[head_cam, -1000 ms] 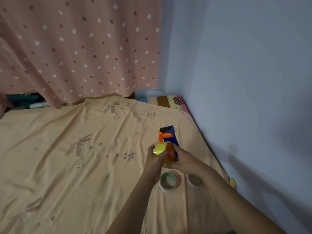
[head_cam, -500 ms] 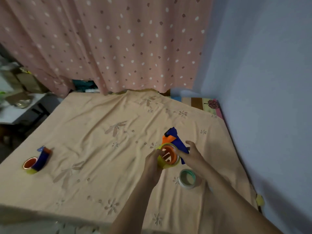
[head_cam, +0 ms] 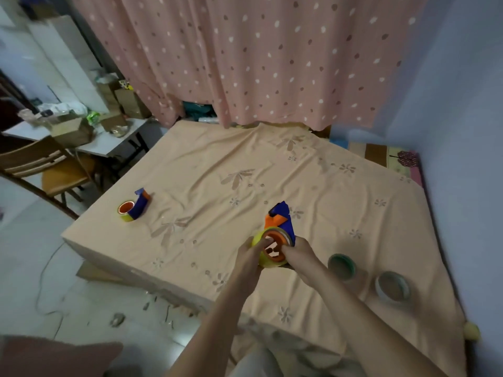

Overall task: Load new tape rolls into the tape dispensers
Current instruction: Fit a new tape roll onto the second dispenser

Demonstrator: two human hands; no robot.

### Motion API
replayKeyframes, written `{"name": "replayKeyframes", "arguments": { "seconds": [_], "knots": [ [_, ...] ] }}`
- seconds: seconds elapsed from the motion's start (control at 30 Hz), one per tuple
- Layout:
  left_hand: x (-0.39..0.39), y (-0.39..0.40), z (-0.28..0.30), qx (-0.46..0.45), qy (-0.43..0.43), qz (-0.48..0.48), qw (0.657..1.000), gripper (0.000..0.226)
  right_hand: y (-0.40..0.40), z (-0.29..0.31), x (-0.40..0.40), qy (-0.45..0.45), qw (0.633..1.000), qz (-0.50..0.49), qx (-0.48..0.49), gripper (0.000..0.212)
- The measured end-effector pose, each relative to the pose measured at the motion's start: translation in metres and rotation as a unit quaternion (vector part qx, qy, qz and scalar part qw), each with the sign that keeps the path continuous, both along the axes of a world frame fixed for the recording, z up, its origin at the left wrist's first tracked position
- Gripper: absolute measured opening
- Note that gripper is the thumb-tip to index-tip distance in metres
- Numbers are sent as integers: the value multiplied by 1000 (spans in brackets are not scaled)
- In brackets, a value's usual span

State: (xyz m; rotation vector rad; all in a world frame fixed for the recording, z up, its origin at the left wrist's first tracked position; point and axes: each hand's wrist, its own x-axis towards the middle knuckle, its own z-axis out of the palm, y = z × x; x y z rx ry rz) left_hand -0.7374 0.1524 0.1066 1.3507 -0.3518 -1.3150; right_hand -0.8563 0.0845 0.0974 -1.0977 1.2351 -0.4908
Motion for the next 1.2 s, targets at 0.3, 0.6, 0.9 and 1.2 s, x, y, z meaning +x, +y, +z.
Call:
{"name": "replayKeyframes", "arguments": {
  "seconds": [0.3, 0.6, 0.9, 1.2],
  "knots": [
    [82, 27, -4, 12, -6, 39, 999, 27, 14, -6, 90, 28, 999, 35, -25, 18],
    [231, 13, -11, -9, -12, -24, 1000, 37, 8, -11, 233, 53, 997, -8, -56, 23],
    [349, 13, -14, -3, 20, -109, 994, 39, 31, 0, 342, 71, 992, -77, -63, 25],
    [362, 12, -15, 6, 24, -123, 992, 41, 24, -9, 352, 75, 993, -78, -36, 17]
  ]
}}
